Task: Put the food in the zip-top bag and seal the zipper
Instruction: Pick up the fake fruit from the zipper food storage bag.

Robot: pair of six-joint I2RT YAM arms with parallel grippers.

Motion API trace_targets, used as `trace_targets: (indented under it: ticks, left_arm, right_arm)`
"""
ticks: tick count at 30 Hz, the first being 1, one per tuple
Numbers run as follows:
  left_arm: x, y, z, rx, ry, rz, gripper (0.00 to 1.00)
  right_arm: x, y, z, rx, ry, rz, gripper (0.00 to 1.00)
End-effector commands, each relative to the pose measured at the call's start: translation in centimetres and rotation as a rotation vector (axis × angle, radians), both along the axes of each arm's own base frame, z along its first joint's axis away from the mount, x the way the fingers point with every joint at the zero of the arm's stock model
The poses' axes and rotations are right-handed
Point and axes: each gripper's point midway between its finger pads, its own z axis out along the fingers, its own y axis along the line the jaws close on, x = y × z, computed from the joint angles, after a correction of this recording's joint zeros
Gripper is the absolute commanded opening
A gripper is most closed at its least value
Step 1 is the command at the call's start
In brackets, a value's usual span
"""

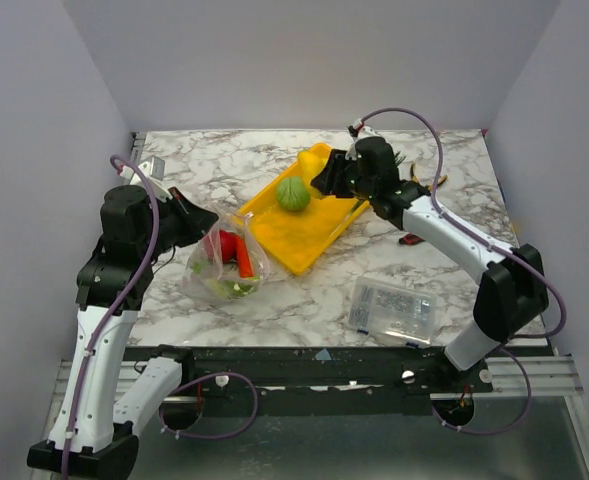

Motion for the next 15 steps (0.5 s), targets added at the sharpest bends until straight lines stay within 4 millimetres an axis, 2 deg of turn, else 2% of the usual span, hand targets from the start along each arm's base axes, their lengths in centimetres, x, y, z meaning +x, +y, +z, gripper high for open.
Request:
trace_targets:
  ticks: [1,3,9,12,15]
  left_arm:
    - [0.6,-0.6,2.8,-0.025,-0.077,-0.043,0.00]
    - [0.8,-0.6,3.1,-0.036,-0.075,-0.041,0.00]
    - [1.2,-0.9,3.3,-0.062,-0.055,-0.045,0.00]
    - [1.1,-1.1,3.3,-0.073,-0.049,-0.053,0.00]
    - [1.0,-1.0,3.4,-0.073,-0.049,-0.047,0.00]
  right_arm:
    - [-4.0,2.7,6.0,0.235,-0.054,0.191,0.00]
    - [-6.2,4.4,8.7,0.342,-0.103,0.307,0.00]
    - [-16.0,10.9,15.6,0.497,-0.307,0.657,0.00]
    - [-18.6,12.7,16.8,0.518,-0.373,0.688,0.00]
    - [-19.8,13.6,16.0,0.513,-0.405,0.682,0.00]
